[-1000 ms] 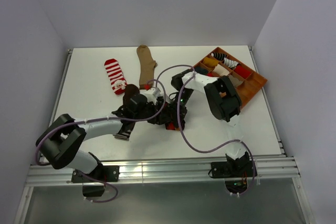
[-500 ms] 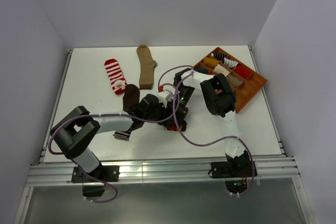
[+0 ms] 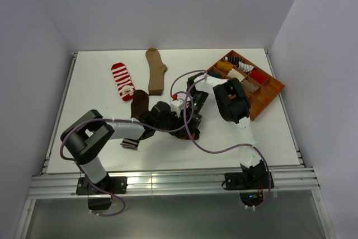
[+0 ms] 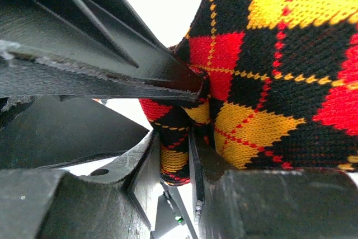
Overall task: Roll the socks
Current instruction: Roll the sock at the center of the board.
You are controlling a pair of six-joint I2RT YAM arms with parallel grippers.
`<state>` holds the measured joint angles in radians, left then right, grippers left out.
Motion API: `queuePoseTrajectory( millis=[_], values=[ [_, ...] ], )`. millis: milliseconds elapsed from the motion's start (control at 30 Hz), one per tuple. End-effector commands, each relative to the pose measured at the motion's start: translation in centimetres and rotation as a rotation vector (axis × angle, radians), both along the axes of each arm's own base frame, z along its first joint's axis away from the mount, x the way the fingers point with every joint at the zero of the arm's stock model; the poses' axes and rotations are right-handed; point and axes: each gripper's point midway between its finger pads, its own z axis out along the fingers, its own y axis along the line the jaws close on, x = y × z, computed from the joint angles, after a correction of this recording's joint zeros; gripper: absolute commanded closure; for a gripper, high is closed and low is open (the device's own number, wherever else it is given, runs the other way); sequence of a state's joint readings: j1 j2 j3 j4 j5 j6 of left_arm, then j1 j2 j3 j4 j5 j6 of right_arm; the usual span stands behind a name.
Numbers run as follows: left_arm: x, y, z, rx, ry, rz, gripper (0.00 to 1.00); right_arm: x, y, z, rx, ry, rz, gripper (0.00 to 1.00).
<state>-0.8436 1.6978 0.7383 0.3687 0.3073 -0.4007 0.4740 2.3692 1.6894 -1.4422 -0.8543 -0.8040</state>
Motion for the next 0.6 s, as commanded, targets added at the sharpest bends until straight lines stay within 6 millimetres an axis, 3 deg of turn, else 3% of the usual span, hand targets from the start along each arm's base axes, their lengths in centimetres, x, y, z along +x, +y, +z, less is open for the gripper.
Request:
queuePoseTrajectory(
  millis=[0,567],
  values=[
    [-1.5,0.3,-1.6,0.023,0.032,-0.054,0.4,1.9,-1.2,-3.3,-0.055,-0.09,0.035,0.71],
    [-3.2,2.5,-5.5,0.117,0.169,-0.002,0.58,2.6,-1.2,-3.8,-0.077,-0.084,-0.025,0.7]
  ],
)
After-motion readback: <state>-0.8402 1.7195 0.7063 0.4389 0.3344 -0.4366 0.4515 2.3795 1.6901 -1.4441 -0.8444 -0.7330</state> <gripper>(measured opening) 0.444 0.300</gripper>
